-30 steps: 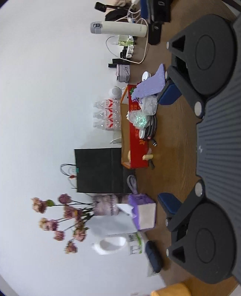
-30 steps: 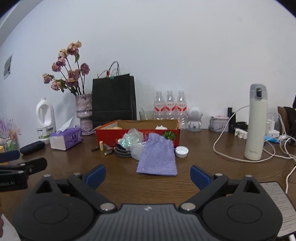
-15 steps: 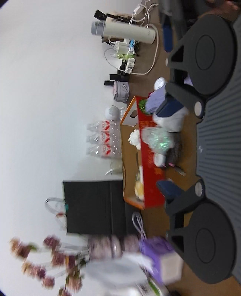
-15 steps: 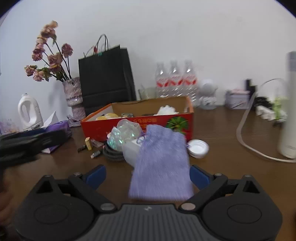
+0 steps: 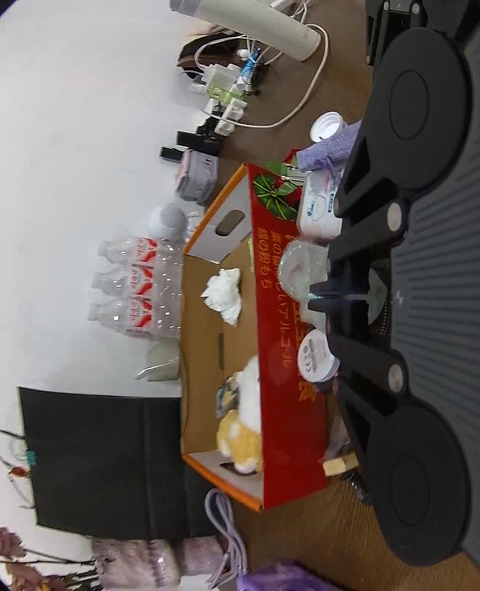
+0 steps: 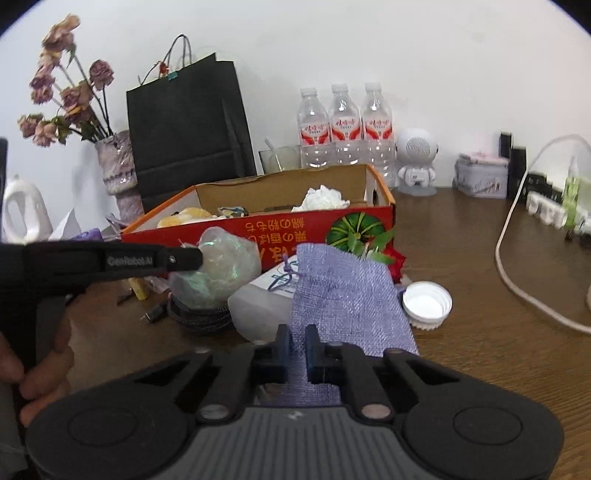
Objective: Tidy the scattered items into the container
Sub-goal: 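Grasp the purple cloth pouch with the right gripper while the left grasps the clear plastic bag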
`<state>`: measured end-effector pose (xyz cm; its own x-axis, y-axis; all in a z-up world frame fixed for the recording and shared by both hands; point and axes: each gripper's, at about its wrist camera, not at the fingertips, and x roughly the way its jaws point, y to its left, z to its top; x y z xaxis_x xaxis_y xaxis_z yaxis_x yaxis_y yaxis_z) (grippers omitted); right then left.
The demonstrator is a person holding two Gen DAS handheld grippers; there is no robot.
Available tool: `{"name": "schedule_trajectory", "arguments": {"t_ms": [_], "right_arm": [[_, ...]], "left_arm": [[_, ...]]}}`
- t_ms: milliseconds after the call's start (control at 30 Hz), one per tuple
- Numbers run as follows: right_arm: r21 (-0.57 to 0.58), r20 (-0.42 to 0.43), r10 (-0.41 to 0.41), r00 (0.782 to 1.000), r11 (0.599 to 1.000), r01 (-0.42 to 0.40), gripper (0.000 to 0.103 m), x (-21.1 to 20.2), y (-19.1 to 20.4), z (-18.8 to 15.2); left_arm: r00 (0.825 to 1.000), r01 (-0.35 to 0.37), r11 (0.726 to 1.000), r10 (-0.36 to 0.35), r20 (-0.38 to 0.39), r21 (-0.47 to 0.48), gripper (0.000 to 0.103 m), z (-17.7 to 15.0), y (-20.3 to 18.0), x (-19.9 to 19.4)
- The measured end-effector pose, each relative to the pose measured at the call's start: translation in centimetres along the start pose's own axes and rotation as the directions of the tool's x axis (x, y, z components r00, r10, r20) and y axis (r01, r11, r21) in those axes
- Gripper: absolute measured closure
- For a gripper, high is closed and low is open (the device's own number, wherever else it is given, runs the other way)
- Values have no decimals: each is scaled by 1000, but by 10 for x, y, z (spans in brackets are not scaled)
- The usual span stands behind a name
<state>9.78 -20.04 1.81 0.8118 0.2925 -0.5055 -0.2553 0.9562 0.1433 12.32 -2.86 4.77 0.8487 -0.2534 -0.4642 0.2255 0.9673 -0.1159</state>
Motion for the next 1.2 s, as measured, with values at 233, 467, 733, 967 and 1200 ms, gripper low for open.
{"name": "schedule_trajectory", "arguments": {"t_ms": [233,467,733,967,1200], "right_arm": [[-22,90,90,992,996,-88,101,-70,12,21],[219,28,424,905,881,-419,101,-115,-5,2],[203,-146,194,970,966,-162,44,-115,-13,-57],[-205,-140,140,980,965,-167,33,-105,57,-61],[-206,-157,174,972,957,-204,41,-83,72,-55]], "left_arm": [[996,-13,1000,14,94,-5,101,9,0,-100],[999,-41,993,40,-12,-114,101,-64,24,-181],[995,-99,993,98,-22,-57,19,-106,11,-212],[996,-62,998,60,-71,-19,39,-105,-1,-174],[996,-26,998,20,-88,-64,64,-115,2,-168]]}}
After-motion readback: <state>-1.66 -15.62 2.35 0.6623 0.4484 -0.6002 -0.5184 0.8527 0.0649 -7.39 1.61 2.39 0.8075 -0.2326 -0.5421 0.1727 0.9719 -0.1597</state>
